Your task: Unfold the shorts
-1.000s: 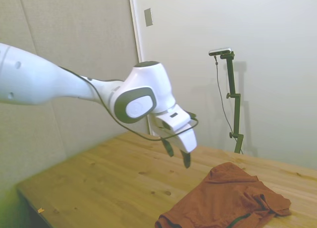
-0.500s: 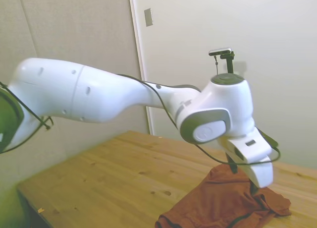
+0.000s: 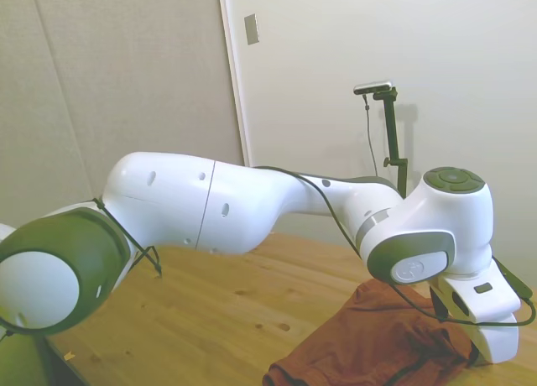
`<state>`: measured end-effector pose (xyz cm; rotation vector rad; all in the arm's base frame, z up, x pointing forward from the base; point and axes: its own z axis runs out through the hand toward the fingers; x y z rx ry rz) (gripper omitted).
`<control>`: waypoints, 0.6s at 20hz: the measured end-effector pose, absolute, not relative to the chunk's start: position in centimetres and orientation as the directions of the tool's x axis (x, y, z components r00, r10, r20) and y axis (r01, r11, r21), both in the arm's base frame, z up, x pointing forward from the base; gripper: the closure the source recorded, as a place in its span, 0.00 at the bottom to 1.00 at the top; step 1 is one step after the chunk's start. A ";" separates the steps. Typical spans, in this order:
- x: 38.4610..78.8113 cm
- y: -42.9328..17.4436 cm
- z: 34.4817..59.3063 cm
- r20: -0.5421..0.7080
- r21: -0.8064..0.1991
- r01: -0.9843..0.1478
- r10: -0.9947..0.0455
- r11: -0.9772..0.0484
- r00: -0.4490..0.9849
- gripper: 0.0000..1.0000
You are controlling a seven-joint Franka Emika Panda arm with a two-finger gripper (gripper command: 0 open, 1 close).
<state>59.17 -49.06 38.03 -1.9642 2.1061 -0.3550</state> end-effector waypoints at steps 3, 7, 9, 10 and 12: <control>60.2 -48.6 37.3 -0.020 -0.341 -0.938 -0.998 0.059 -0.055 1.00; 60.6 -48.3 36.6 -0.032 -0.333 -0.941 -0.998 0.056 -0.048 1.00; 60.5 -48.4 36.3 -0.036 -0.329 -0.943 -0.998 0.057 -0.048 1.00; 60.5 -48.4 36.2 -0.037 -0.327 -0.943 -0.998 0.057 -0.048 1.00; 60.6 -48.3 36.0 -0.039 -0.325 -0.944 -0.998 0.057 -0.047 1.00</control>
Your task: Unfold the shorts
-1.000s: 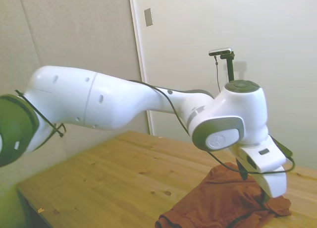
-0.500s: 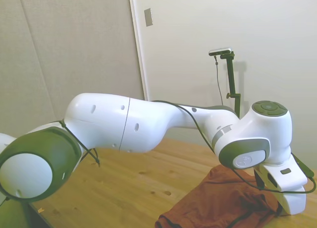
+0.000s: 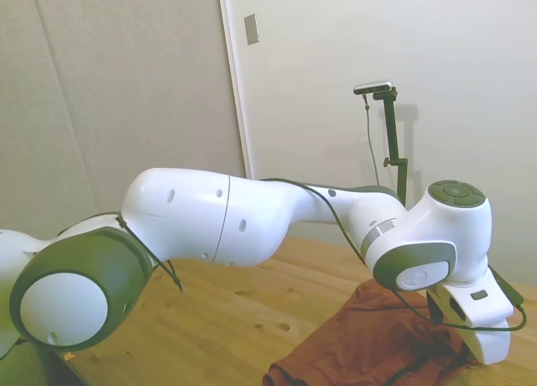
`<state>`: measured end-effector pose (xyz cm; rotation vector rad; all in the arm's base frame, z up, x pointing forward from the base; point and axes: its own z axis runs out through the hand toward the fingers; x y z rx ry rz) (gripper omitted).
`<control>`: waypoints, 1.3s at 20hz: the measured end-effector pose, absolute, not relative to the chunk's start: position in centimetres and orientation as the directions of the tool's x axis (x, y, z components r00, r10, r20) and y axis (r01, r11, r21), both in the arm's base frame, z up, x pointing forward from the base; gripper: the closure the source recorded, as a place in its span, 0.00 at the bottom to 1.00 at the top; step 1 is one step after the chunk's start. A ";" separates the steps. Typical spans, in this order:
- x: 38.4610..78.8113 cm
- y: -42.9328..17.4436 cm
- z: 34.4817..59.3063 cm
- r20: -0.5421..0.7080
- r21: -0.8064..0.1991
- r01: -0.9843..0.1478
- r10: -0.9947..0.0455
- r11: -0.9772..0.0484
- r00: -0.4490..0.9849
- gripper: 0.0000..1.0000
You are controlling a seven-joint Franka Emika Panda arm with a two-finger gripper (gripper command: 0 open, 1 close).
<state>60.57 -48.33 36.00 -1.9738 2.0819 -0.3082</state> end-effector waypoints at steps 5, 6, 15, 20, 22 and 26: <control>60.9 -47.9 35.7 -0.047 -0.326 -0.944 -0.998 0.051 -0.038 1.00; 61.0 -47.8 35.7 -0.048 -0.327 -0.944 -0.998 0.050 -0.036 1.00; 61.6 -47.0 35.8 -0.051 -0.337 -0.941 -0.999 0.020 -0.003 1.00; 61.6 -46.6 37.3 -0.036 -0.350 -0.937 -0.999 -0.012 0.026 1.00; 61.7 -46.1 38.0 -0.027 -0.354 -0.935 -0.999 -0.029 0.041 1.00; 62.3 -44.1 40.1 -0.006 -0.371 -0.926 -0.997 -0.068 0.076 1.00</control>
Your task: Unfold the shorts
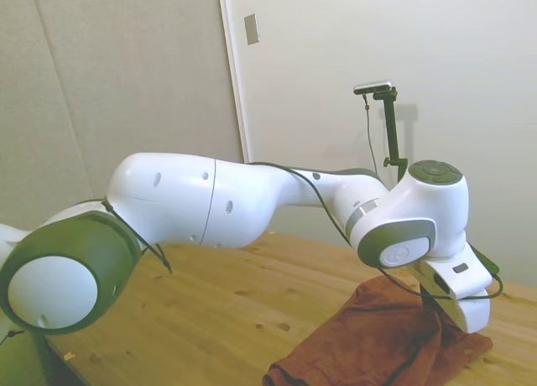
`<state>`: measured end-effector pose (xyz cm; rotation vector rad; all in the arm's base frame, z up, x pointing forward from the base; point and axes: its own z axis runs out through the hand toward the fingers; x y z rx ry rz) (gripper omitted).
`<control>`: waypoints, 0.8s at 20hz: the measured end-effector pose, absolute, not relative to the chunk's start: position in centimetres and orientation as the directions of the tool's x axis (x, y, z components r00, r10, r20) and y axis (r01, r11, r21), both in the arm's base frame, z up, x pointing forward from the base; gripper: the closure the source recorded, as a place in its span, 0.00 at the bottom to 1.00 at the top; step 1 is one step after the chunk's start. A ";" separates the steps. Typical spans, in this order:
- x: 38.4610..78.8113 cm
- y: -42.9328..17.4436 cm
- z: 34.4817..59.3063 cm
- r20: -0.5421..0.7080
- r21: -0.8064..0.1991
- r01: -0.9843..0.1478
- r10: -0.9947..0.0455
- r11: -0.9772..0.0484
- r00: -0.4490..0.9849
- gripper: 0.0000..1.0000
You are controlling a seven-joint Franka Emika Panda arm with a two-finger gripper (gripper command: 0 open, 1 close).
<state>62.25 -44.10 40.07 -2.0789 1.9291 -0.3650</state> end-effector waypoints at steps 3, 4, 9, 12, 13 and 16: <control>63.4 -40.5 42.7 0.028 -0.385 -0.914 -0.992 -0.127 0.126 1.00; 63.9 -38.6 43.8 0.047 -0.385 -0.909 -0.987 -0.158 0.152 1.00; 66.8 -26.3 47.4 0.140 -0.358 -0.880 -0.950 -0.311 0.279 1.00; 68.0 -18.1 48.0 0.184 -0.333 -0.858 -0.919 -0.392 0.348 1.00; 68.2 -15.6 47.9 0.198 -0.322 -0.852 -0.909 -0.414 0.367 1.00; 68.4 -8.7 47.0 0.231 -0.289 -0.829 -0.876 -0.478 0.424 1.00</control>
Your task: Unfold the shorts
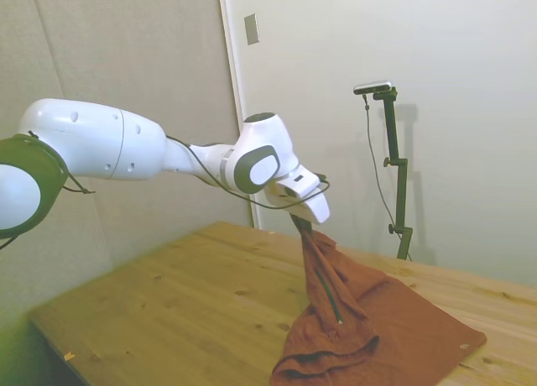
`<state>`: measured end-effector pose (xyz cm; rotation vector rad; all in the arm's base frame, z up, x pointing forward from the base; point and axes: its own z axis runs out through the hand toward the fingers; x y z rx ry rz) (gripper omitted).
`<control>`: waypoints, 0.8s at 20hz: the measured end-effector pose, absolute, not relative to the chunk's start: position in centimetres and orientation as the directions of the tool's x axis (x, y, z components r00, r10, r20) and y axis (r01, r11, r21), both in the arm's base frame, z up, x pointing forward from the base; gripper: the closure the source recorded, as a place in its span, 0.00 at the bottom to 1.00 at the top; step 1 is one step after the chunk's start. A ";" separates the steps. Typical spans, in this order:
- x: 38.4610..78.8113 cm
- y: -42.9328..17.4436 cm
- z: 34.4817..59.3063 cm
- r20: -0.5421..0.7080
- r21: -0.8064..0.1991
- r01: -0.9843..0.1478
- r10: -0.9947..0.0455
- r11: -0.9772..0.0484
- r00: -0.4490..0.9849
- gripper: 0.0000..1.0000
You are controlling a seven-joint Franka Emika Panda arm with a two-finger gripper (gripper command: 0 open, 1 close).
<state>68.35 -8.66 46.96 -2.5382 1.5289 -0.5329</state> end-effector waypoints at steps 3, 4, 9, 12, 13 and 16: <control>68.1 -3.4 45.7 0.253 -0.261 -0.806 -0.844 -0.530 0.473 1.00; 68.0 -2.0 45.1 0.258 -0.251 -0.800 -0.834 -0.545 0.487 1.00; 67.8 2.6 42.9 0.261 -0.209 -0.774 -0.797 -0.597 0.544 0.00; 68.0 4.0 41.4 0.245 -0.193 -0.769 -0.789 -0.609 0.563 0.00; 68.0 4.2 40.9 0.240 -0.187 -0.768 -0.787 -0.612 0.569 0.00; 67.7 5.5 39.9 0.218 -0.164 -0.761 -0.776 -0.627 0.592 0.00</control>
